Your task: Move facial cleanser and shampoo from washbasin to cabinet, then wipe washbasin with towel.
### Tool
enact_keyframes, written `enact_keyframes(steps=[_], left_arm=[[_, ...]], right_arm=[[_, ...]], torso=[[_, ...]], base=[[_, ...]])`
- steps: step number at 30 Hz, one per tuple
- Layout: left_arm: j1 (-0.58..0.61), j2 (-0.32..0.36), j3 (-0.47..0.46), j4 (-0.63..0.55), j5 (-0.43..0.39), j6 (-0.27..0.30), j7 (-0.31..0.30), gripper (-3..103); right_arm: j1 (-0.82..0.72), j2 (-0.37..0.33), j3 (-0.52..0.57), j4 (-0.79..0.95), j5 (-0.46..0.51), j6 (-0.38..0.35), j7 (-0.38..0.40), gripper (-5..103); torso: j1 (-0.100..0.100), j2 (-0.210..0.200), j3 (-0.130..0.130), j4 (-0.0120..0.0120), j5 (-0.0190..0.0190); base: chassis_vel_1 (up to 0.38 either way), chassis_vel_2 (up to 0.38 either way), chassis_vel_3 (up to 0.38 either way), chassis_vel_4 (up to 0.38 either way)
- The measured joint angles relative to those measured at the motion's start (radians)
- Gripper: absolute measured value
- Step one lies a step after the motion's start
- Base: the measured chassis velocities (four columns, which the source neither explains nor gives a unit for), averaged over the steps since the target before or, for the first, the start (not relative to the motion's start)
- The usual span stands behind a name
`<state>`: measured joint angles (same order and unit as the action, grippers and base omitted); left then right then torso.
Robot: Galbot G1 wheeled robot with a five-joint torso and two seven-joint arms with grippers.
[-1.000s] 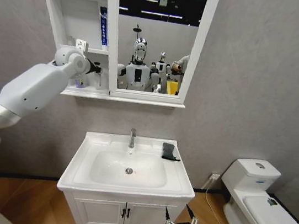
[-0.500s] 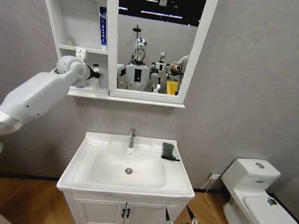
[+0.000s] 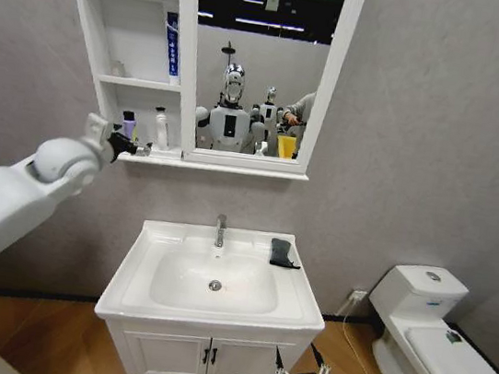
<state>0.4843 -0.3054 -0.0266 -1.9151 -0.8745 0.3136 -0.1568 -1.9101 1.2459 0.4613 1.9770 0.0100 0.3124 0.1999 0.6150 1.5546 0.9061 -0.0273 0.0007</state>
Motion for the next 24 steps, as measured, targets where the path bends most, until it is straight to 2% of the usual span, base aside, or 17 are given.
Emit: enact_keyframes(steps=[1,2,4,5,7,8,9,11,12,14,15,17,18,20,21,23,24], left_arm=[[0.0,0.0,0.0,0.0,0.0,0.0,0.0,100],[0.103,0.004,-0.02,-0.018,0.0,-0.03,0.013,100],[0.294,-0.034,-0.097,-0.062,-0.01,-0.055,-0.006,100],[0.294,-0.034,-0.097,-0.062,-0.01,-0.055,-0.006,100],[0.448,-0.081,-0.203,-0.103,-0.016,-0.061,-0.057,100],[0.547,-0.118,-0.265,-0.128,-0.013,-0.061,-0.093,100],[0.547,-0.118,-0.265,-0.128,-0.013,-0.061,-0.093,100],[0.746,-0.22,-0.394,-0.175,0.017,-0.064,-0.15,100],[0.746,-0.22,-0.394,-0.175,0.017,-0.064,-0.15,100],[0.905,-0.307,-0.488,-0.198,0.071,-0.069,-0.155,100],[0.905,-0.307,-0.488,-0.198,0.071,-0.069,-0.155,100],[1.058,-0.419,-0.592,-0.233,0.154,-0.084,-0.142,100],[1.058,-0.419,-0.592,-0.233,0.154,-0.084,-0.142,100],[1.168,-0.548,-0.654,-0.275,0.227,-0.096,-0.13,100],[1.168,-0.548,-0.654,-0.275,0.227,-0.096,-0.13,100],[1.27,-0.665,-0.673,-0.323,0.332,-0.123,-0.111,99],[1.27,-0.665,-0.673,-0.323,0.332,-0.123,-0.111,99]], right_arm=[[0.0,0.0,0.0,0.0,0.0,0.0,0.0,100],[-0.017,0.019,0.02,0.001,0.001,0.017,0.012,100],[-0.028,0.038,0.053,0.016,0.024,0.025,0.04,100],[-0.028,0.038,0.053,0.016,0.024,0.025,0.04,100],[-0.01,0.034,0.074,0.032,0.049,0.012,0.053,100],[0.007,0.021,0.094,0.05,0.078,-0.007,0.058,100],[0.007,0.021,0.094,0.05,0.078,-0.007,0.058,100],[0.043,-0.033,0.144,0.094,0.175,-0.061,0.062,100],[0.043,-0.033,0.144,0.094,0.175,-0.061,0.062,100],[0.074,-0.101,0.175,0.118,0.269,-0.109,0.071,100],[0.074,-0.101,0.175,0.118,0.269,-0.109,0.071,100],[0.133,-0.192,0.188,0.13,0.386,-0.167,0.083,100],[0.133,-0.192,0.188,0.13,0.386,-0.167,0.083,100],[0.215,-0.263,0.18,0.12,0.478,-0.226,0.095,100],[0.215,-0.263,0.18,0.12,0.478,-0.226,0.095,100],[0.323,-0.327,0.156,0.085,0.588,-0.315,0.104,100],[0.323,-0.327,0.156,0.085,0.588,-0.315,0.104,100]], torso=[[0.0,0.0,0.0,0.0,0.0],[0.0,0.0,0.0,-0.0002,-0.0006],[0.0,0.0,0.0,-0.0032,-0.0019],[0.0,0.0,0.0,-0.0032,-0.0019],[0.0,0.0,0.0,-0.0026,0.0002],[0.0,0.0,0.0,-0.0017,-0.0007],[0.0,0.0,0.0,-0.0017,-0.0007],[0.0,0.0,0.0,-0.0015,-0.0001],[0.0,0.0,0.0,-0.0015,-0.0001],[0.0,0.0,0.0,-0.0014,-0.001],[0.0,0.0,0.0,-0.0014,-0.001],[0.0,0.0,0.0,-0.0013,-0.0002],[0.0,0.0,0.0,-0.0013,-0.0002],[0.0,0.0,0.0,-0.0011,-0.0008],[0.0,0.0,0.0,-0.0011,-0.0008],[0.0,0.0,0.0,-0.0012,0.0],[0.0,0.0,0.0,-0.0012,0.0]], base=[[0.0,0.0,0.0,0.0],[0.0,0.0,0.0,0.0],[0.0,0.0,0.0,0.0],[0.0,0.0,0.0,0.0],[-0.02,-0.013,-0.057,-0.025],[0.0,0.0,0.0,0.0],[0.0,0.0,0.0,0.0],[0.0,0.0,0.0,0.0],[0.0,0.0,0.0,0.0],[0.0,0.0,0.0,0.0],[0.0,0.0,0.0,0.0],[0.0,0.0,0.0,0.0],[0.0,0.0,0.0,0.0],[0.0,0.0,0.0,0.0],[0.0,0.0,0.0,0.0],[0.0,0.0,0.0,0.0],[0.0,0.0,0.0,0.0]])
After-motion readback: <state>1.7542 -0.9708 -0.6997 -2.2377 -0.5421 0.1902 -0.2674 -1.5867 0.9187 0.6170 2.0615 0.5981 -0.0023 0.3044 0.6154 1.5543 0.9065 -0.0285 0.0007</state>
